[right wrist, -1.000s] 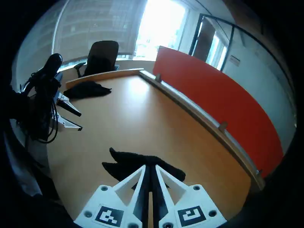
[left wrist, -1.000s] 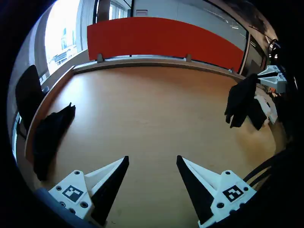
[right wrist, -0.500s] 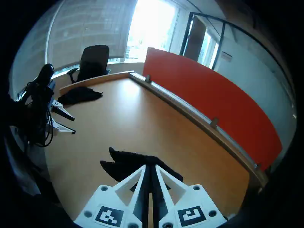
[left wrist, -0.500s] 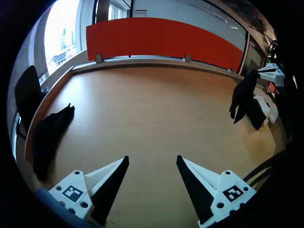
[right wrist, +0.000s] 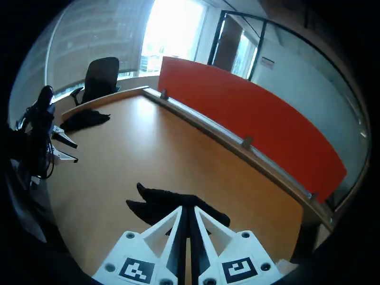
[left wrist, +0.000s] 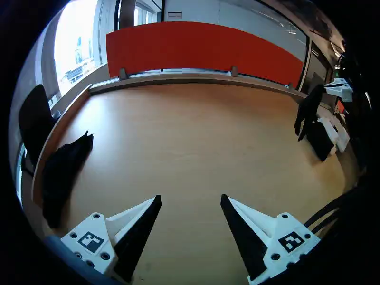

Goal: Fold towel

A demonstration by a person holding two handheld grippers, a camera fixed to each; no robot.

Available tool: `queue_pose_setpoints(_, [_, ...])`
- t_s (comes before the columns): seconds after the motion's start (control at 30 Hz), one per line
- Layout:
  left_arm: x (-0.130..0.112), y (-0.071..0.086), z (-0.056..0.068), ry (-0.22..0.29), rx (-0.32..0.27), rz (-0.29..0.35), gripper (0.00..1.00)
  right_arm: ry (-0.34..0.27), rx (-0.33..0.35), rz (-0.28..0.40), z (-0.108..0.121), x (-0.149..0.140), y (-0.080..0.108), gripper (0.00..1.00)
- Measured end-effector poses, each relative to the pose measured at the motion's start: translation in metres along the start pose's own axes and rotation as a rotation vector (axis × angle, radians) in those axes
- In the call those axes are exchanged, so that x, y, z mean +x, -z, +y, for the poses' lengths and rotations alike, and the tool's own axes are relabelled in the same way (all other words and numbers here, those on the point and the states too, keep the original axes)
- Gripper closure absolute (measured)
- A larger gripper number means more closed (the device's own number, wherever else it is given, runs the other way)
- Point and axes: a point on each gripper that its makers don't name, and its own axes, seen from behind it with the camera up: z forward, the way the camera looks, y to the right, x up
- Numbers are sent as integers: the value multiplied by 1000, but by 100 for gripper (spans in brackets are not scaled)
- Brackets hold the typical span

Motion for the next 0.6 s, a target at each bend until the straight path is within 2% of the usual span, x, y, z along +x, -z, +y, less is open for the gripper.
queue_pose_setpoints(0.6, [0, -1, 1, -11, 16, -13, 7, -12, -83, -60, 85, -29, 14, 96])
